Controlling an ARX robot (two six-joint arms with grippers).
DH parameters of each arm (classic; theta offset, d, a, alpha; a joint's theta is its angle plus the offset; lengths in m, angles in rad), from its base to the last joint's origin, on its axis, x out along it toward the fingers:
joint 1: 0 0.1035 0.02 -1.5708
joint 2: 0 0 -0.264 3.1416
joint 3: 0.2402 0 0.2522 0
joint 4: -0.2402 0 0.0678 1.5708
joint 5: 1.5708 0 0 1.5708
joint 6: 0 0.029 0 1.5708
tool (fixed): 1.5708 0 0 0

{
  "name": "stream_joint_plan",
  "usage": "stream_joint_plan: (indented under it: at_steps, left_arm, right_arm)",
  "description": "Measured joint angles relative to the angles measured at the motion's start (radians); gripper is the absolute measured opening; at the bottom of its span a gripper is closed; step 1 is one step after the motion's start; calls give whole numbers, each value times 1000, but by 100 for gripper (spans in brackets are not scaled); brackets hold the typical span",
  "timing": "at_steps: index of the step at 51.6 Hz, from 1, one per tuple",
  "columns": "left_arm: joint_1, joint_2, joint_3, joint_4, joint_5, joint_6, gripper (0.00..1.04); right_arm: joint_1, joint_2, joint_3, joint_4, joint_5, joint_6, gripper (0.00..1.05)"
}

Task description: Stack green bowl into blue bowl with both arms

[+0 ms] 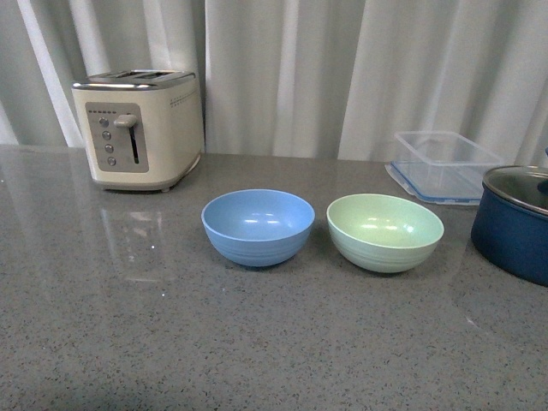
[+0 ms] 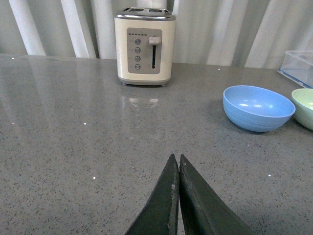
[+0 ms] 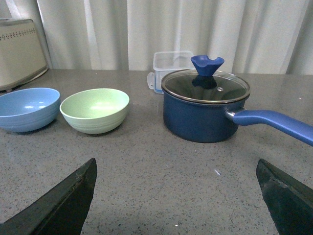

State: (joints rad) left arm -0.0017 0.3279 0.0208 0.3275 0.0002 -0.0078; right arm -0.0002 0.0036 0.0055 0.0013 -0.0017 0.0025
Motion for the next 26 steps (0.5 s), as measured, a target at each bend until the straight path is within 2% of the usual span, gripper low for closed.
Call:
stream_joint_plan:
  at_steps: [23, 26]
  left_arm:
    - [0, -156, 0, -151, 0, 0, 4]
    - [0, -249, 0, -273, 0, 0, 4]
  right_arm:
    - [0, 0, 0, 0, 0, 0, 95]
    - [0, 0, 0, 0, 0, 0, 95]
